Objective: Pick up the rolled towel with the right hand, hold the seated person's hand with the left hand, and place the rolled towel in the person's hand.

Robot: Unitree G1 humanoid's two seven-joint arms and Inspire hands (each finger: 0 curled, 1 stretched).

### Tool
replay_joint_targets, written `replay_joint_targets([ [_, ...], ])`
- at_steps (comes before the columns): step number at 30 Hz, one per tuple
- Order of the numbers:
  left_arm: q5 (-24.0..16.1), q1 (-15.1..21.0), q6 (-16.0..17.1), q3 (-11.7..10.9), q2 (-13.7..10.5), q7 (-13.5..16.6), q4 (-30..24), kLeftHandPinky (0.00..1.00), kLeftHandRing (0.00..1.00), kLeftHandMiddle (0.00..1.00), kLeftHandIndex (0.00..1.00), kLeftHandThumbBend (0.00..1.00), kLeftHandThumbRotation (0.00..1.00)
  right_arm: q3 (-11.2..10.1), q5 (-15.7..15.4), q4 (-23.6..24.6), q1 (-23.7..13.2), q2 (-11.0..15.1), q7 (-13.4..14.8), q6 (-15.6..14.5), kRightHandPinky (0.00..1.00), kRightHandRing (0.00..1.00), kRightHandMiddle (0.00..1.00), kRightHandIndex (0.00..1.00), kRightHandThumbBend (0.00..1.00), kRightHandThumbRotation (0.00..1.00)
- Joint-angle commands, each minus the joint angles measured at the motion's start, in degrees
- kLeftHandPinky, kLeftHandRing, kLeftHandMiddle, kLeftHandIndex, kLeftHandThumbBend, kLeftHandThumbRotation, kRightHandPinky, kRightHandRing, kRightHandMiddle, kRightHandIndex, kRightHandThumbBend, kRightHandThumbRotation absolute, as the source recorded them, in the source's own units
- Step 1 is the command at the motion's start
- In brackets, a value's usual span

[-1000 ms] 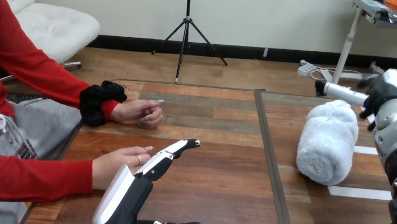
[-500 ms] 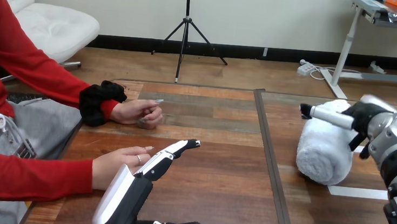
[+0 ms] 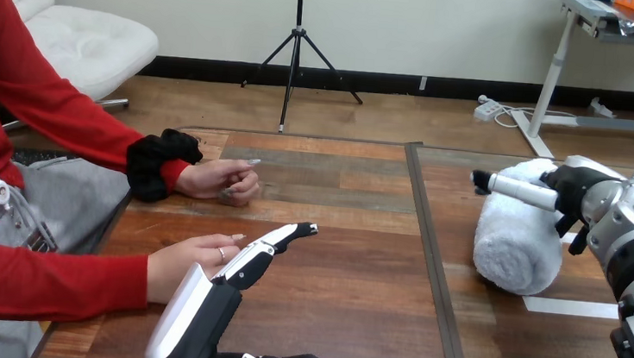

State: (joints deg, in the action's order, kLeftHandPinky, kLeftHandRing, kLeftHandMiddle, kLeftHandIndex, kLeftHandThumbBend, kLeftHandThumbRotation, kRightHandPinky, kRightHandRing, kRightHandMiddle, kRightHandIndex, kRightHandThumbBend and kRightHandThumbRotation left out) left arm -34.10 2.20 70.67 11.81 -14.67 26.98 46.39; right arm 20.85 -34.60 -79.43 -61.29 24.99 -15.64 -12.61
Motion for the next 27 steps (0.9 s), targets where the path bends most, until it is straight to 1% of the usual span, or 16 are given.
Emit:
replay_joint_targets([
  [1,0.51,1.32,1.55,-1.35,-0.03,0.75,-2.21,0.84,0.89,0.88,0.86,1.0,0.8,0.78,-0.55,0.26,-1.63,-0.82,-0.44,0.56,0.89,0.97,1.0,1.0,0.91,1.0],
  [2,0.65,1.28,1.7,-1.33,0.02,0.68,-2.17,0.84,0.89,0.88,0.86,1.0,0.8,0.57,-0.3,0.24,-1.6,-0.89,-0.66,0.4,0.81,0.95,1.0,1.0,0.9,1.0],
  [3,1.12,1.19,1.96,-1.26,-0.03,0.33,-2.04,0.84,0.89,0.88,0.86,1.0,0.8,0.47,-0.17,0.21,-1.35,-1.05,-0.42,0.51,0.78,0.95,1.0,1.0,0.9,1.0],
  [6,1.89,0.93,2.38,-1.2,-0.08,-0.22,-1.99,0.85,0.89,0.88,0.86,1.0,0.79,0.38,-0.01,0.19,-0.94,-1.34,-0.31,0.77,0.88,0.97,1.0,1.0,0.9,1.0],
  [8,2.15,0.77,2.57,-1.25,0.01,-0.35,-2.07,0.85,0.89,0.88,0.86,1.0,0.79,0.25,0.17,0.19,-0.87,-1.49,-0.78,0.76,0.93,0.98,1.0,1.0,0.88,1.0],
  [10,2.29,0.56,2.58,-1.26,-0.11,-0.62,-2.25,0.85,0.89,0.88,0.86,1.0,0.78,0.4,0.02,0.15,-0.63,-1.7,-0.6,0.68,0.96,0.99,1.0,1.0,0.87,1.0],
  [14,2.52,0.24,2.91,-1.4,-0.1,-0.77,-2.36,0.86,0.89,0.88,0.86,1.0,0.78,1.32,-0.84,0.1,-0.19,-2.12,-0.06,0.74,0.99,1.0,1.0,1.0,0.88,1.0],
  [15,2.4,0.15,3.0,-1.49,-0.15,-0.72,-2.43,0.86,0.89,0.88,0.86,1.0,0.78,1.54,-0.97,0.05,-0.09,-2.34,-0.37,0.63,0.99,1.0,1.0,1.0,0.89,1.0],
  [17,2.26,-0.02,3.06,-1.61,-0.18,-0.74,-2.62,0.86,0.89,0.88,0.86,1.0,0.78,1.73,-0.97,0.0,-0.01,-2.54,-0.82,0.48,0.82,0.92,0.96,0.97,0.9,1.0],
  [18,2.3,-0.12,3.1,-1.64,-0.21,-0.81,-2.66,0.86,0.89,0.88,0.86,1.0,0.78,2.3,-1.47,-0.1,0.04,-2.88,-0.74,-0.28,0.73,0.89,0.94,0.96,0.91,1.0],
  [19,2.34,-0.2,3.12,-1.67,-0.21,-0.89,-2.71,0.85,0.89,0.88,0.85,1.0,0.79,2.71,-1.83,-0.17,0.07,-3.1,-0.62,-0.82,0.54,0.73,0.85,0.91,0.94,1.0],
  [20,2.36,-0.29,3.14,-1.7,-0.2,-0.94,-2.77,0.85,0.89,0.88,0.85,1.0,0.79,2.98,-2.09,-0.21,0.09,-3.24,-0.55,-1.18,0.48,0.66,0.81,0.89,0.95,1.0],
  [22,2.33,-0.39,3.28,-1.8,-0.14,-0.96,-2.78,0.85,0.89,0.88,0.85,1.0,0.79,4.81,-3.99,-0.3,0.28,-3.8,0.87,-2.15,0.38,0.56,0.75,0.88,0.97,1.0],
  [24,2.26,-0.49,3.4,-1.92,-0.08,-0.99,-2.82,0.85,0.89,0.88,0.85,1.0,0.79,5.7,-5.02,-0.31,0.47,-4.26,2.14,-2.92,0.31,0.49,0.7,0.87,0.98,1.0],
  [26,2.2,-0.61,3.47,-2.05,-0.02,-1.06,-2.9,0.85,0.89,0.88,0.85,1.0,0.79,5.95,-5.32,-0.28,0.61,-4.57,3.01,-3.46,0.25,0.38,0.59,0.86,0.99,0.99],
  [27,1.91,-0.63,3.51,-2.2,0.02,-0.9,-2.97,0.85,0.89,0.88,0.85,1.0,0.79,5.39,-4.89,-0.15,0.92,-4.84,4.86,-3.72,0.23,0.34,0.55,0.85,0.99,0.99],
])
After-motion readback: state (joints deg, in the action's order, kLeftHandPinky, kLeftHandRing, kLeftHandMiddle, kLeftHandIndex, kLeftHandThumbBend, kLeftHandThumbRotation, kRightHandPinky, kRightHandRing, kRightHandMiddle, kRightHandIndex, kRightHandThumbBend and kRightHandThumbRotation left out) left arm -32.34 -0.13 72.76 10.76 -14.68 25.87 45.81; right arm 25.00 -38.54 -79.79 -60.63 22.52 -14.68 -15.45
